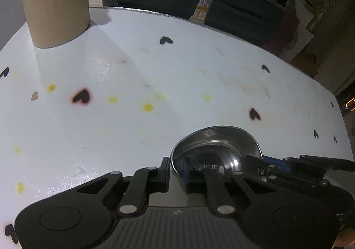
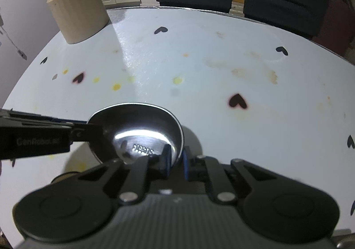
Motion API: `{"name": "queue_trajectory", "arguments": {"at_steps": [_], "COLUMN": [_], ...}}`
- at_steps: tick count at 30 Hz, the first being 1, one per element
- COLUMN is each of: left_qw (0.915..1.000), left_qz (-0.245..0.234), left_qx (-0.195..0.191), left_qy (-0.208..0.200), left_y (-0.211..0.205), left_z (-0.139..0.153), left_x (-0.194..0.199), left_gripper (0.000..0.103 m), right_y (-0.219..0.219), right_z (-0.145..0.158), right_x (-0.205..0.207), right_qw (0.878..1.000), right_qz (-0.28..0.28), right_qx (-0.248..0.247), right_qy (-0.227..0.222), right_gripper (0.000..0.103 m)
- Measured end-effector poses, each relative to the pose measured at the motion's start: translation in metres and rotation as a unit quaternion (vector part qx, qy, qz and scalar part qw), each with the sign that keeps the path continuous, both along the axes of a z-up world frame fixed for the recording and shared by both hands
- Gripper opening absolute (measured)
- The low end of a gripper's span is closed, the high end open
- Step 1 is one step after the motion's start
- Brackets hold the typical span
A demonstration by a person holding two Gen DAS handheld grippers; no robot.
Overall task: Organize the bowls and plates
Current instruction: 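Close both grippers on opposite rims of the round steel cup, then lift the round steel cup with both grippers toward the small steel dish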
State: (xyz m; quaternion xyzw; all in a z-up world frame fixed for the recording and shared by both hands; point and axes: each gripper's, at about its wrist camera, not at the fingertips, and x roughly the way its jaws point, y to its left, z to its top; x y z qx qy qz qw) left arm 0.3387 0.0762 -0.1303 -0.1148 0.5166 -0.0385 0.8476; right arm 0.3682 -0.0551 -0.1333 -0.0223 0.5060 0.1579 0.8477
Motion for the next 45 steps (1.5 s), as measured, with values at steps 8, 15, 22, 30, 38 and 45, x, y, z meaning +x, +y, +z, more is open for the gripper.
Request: {"name": "queue_trajectory", "arguments": {"at_steps": [8,15,22,30,38,45], "left_qw": [0.9987,0.9967,0.9943,0.99,0.9837,0.979], "left_qz": [0.013,-0.001,-0.031,-0.071,-0.115,-0.148], "left_qx": [-0.024,-0.044,-0.058,-0.074,-0.094,-0.101], "left_qy": [-0.043,-0.068,-0.084,-0.097,-0.102,-0.097], "left_y": [-0.001,-0.016,-0.047,-0.089,-0.137,-0.178], "left_z": [0.025,0.044,0.056,0.066,0.069,0.063], "left_x": [-0.007,-0.018,-0.032,-0.048,-0.058,-0.062], "left_gripper": [0.009,0.008,0.008,0.008,0.008,0.008], "right_y": [-0.012,-0.034,-0.069,-0.118,-0.173,-0.22], "right_z": [0.018,0.039,0.06,0.074,0.082,0.08], "right_x": [-0.004,-0.019,-0.044,-0.079,-0.118,-0.149], "right_qw": [0.999,0.997,0.994,0.991,0.986,0.981], "right_qz": [-0.03,-0.051,-0.074,-0.104,-0.137,-0.172], "right_qx": [0.029,0.051,0.059,0.064,0.068,0.065], "right_qy": [-0.024,-0.039,-0.052,-0.06,-0.064,-0.063], "right_gripper": [0.01,0.01,0.01,0.01,0.011,0.011]}}
